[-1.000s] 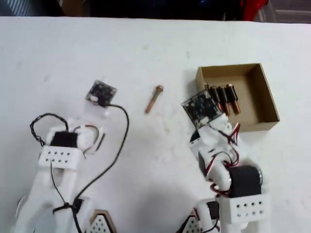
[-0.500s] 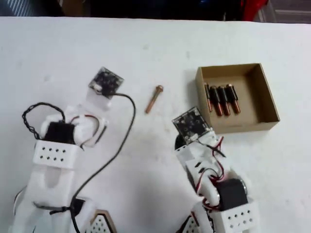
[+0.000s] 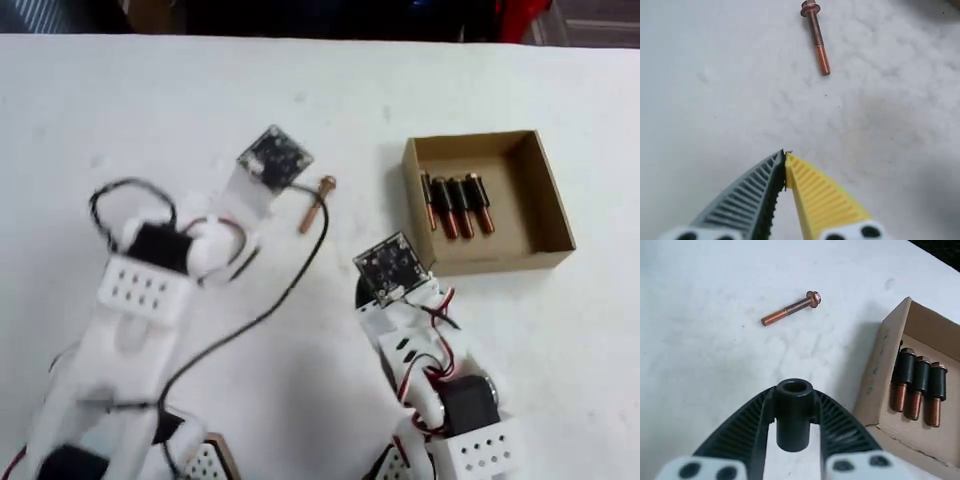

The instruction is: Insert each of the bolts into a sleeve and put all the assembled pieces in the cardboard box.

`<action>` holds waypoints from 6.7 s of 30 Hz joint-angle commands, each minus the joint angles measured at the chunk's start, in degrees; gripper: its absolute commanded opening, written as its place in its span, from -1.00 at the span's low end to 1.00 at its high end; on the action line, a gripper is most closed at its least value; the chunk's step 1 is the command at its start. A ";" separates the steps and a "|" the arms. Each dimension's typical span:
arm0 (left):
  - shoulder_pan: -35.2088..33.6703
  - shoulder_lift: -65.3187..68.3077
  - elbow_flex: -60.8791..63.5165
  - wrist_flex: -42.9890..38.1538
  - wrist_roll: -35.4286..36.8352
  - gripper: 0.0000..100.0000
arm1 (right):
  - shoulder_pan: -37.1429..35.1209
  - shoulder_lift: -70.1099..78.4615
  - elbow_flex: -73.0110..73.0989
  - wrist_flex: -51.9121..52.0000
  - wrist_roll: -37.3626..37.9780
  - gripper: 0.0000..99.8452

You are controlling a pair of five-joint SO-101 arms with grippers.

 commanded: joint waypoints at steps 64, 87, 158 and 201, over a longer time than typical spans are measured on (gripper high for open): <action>8.66 104.57 -117.89 20.84 10.81 -0.70 | 11.65 -16.22 12.84 -7.08 -5.63 -0.97; 8.75 107.65 -117.80 18.46 10.90 -0.73 | 11.56 -16.22 12.84 -7.08 -5.63 -0.97; -6.29 45.67 -45.63 22.07 -1.23 -0.96 | -2.68 -16.13 15.82 -7.34 -5.63 -0.97; -14.46 42.51 -13.71 -8.88 -8.09 -0.78 | -3.91 -16.13 16.09 -7.43 -5.63 -0.97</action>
